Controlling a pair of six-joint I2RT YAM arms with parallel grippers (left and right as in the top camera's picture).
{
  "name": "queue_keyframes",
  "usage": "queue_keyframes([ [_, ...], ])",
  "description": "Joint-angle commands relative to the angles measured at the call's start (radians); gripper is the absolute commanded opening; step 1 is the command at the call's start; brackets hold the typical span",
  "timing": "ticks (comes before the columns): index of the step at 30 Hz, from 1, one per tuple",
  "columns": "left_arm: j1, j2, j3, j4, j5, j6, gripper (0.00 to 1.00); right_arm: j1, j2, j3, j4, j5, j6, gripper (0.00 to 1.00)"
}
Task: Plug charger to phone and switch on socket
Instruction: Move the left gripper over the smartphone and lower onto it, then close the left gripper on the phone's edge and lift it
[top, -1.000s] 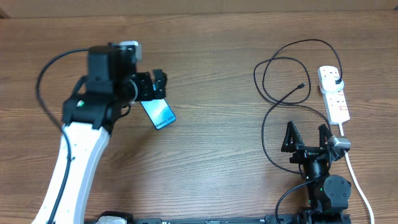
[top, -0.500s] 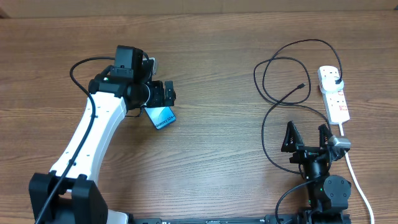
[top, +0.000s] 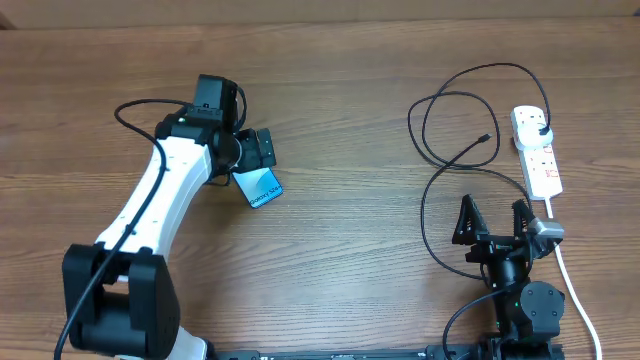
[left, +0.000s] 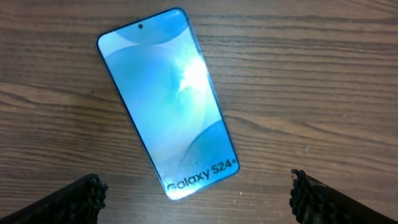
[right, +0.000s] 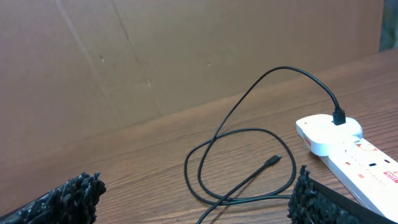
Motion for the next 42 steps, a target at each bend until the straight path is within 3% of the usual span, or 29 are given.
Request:
queue_keyframes([
  [1,-0.002,0.043,0.016,0.017,-0.018,-0.084,1.00,0.009,-0.010,-0.011,0.006,-0.009,-0.008,1.00],
  [14,-0.003,0.126,0.018,0.065,-0.092,-0.315,1.00,0.009,-0.010,-0.011,0.006,-0.010,-0.008,1.00],
  [26,-0.002,0.225,0.036,0.142,-0.080,-0.315,1.00,0.009,-0.010,-0.011,0.006,-0.009,-0.008,1.00],
  [36,-0.003,0.351,0.108,0.081,-0.055,-0.275,1.00,0.009,-0.010,-0.011,0.006,-0.010,-0.008,1.00],
  [42,-0.004,0.356,0.108,0.031,-0.027,-0.249,0.93,0.009,-0.010,-0.011,0.006,-0.009,-0.008,1.00],
])
